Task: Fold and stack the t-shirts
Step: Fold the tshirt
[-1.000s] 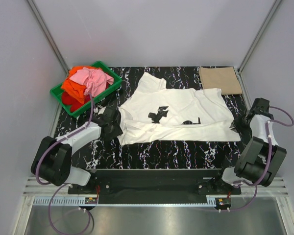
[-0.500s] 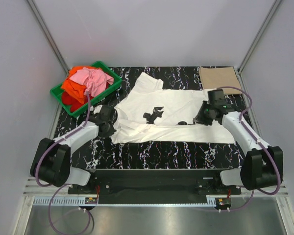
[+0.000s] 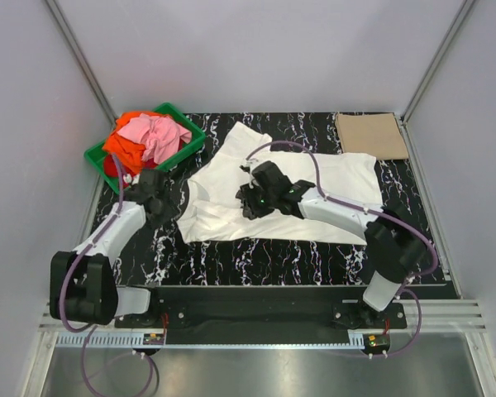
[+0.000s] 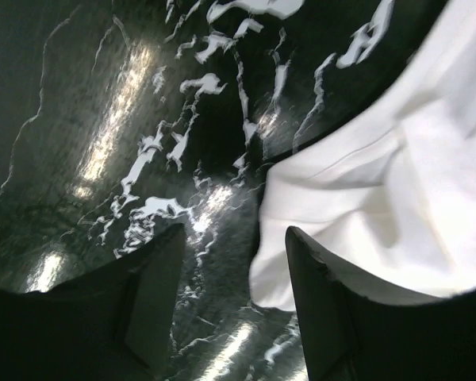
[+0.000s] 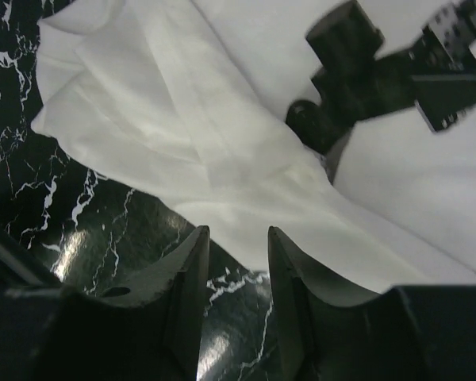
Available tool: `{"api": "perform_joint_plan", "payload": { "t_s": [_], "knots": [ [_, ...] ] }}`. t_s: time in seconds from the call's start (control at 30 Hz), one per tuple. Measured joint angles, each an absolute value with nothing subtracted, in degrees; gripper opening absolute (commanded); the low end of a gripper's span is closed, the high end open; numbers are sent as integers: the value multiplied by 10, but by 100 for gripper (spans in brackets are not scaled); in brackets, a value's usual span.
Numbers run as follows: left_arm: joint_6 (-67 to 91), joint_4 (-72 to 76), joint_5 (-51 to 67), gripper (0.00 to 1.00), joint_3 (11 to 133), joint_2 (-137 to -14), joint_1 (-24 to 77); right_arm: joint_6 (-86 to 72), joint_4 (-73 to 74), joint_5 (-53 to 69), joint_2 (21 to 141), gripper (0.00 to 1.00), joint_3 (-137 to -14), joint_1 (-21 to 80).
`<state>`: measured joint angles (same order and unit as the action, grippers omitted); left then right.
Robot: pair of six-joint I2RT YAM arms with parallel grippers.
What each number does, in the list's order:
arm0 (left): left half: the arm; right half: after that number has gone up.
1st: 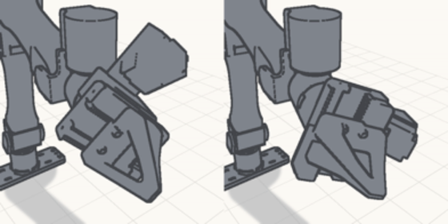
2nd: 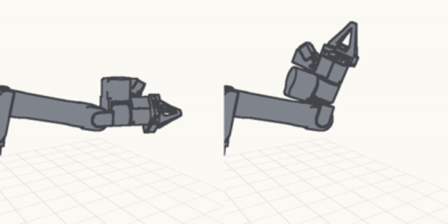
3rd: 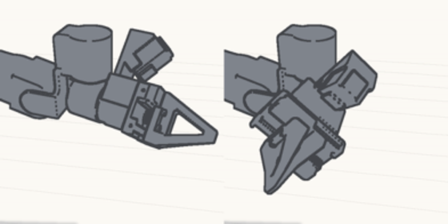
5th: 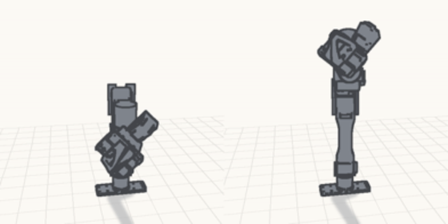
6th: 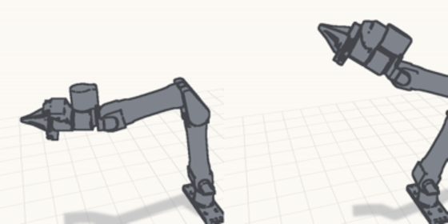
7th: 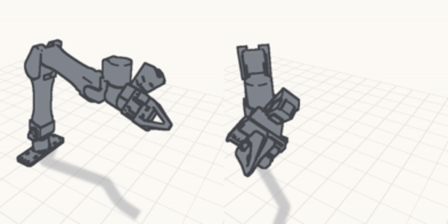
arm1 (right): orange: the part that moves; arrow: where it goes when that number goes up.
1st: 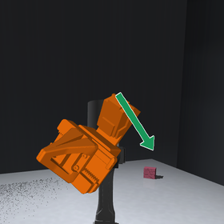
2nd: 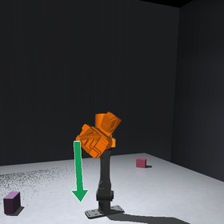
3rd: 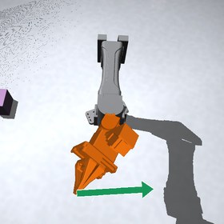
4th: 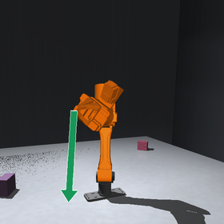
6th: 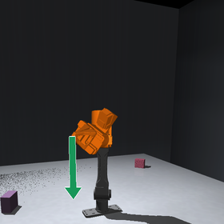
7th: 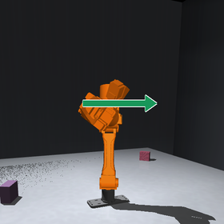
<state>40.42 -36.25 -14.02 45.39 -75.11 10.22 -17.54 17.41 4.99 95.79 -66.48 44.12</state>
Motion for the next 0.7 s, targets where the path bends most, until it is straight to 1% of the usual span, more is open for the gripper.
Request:
{"api": "perform_joint_plan", "payload": {
  "t_s": [0.17,0.4,0.5,0.63,0.7],
  "knots": [
    [372,-345,5,60,512,-741,-10,-102,120,32,1047,45,-735,489],
    [362,-305,163,58,545,-781,-67,13,86,-25,1133,48,-795,542],
    [364,-287,199,59,533,-801,-79,52,85,-39,1151,48,-798,554],
    [370,-265,217,59,503,-800,-78,91,89,-56,1171,48,-811,557],
    [373,-260,218,59,492,-800,-78,109,90,-66,1178,46,-816,558]
  ]
}}
